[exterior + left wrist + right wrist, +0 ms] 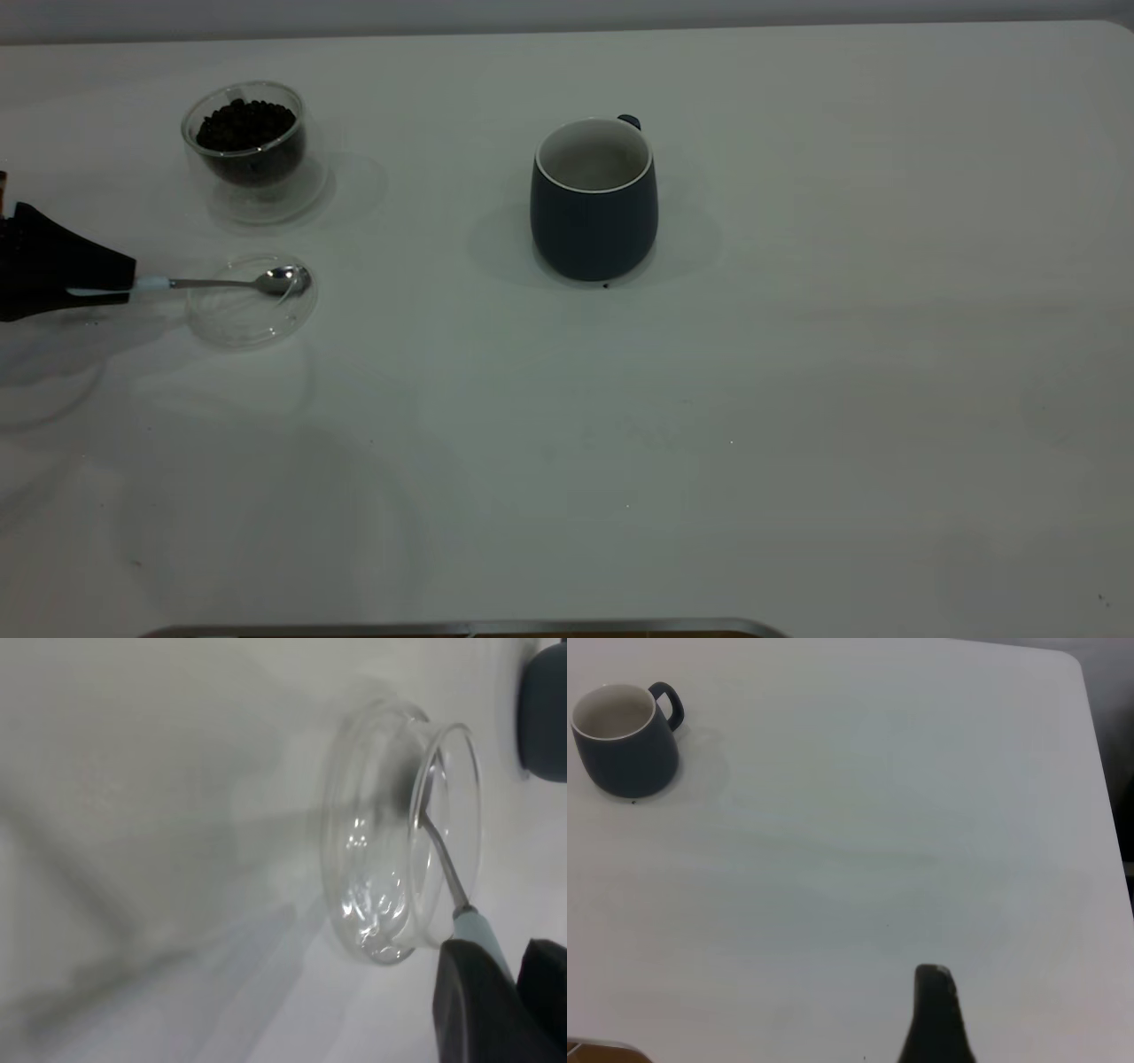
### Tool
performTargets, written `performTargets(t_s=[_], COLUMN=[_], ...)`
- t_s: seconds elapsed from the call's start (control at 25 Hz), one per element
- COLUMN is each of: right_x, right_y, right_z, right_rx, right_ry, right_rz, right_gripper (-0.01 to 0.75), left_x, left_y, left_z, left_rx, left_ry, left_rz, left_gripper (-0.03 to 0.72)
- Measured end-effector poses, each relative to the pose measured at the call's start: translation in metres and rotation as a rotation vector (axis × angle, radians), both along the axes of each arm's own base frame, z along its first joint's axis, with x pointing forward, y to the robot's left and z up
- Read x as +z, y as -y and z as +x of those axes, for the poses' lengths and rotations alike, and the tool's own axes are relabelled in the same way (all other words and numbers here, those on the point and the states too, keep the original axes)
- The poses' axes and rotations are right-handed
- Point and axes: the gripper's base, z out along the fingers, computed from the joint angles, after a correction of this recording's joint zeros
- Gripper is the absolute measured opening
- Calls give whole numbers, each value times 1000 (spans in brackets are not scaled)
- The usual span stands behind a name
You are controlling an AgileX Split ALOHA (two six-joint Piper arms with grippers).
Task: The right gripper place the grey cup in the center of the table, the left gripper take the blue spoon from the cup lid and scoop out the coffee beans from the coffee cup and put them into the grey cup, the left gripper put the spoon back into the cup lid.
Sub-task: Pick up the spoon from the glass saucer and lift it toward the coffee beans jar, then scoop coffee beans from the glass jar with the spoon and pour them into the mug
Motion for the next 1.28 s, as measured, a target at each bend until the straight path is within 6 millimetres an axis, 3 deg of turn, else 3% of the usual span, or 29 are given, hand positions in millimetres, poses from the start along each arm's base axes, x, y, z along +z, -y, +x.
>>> performTargets(t_s=[0.28,0.52,0.8,1.04,1.16,1.28], right_x=[0,0,0,0,0,0], right_y=[0,0,0,0,0,0], right_z=[0,0,0,0,0,0], right_rx=[0,0,0,0,0,0], right_ry=[0,0,0,0,0,0], right_rz=[0,0,0,0,0,0], right_gripper=[592,592,592,592,592,592], left_x=[15,50,110,173,182,177], left_y=[-3,-6,-11,-13,-7,6], left_z=[1,0,4,16,23,32], left_rx=[-31,-115,-141,-60,-52,-72], left_ry=[5,-10,78,330,398,425], left_rz=[23,58,149,279,349,412], left_gripper=[130,130,130,130,129,129])
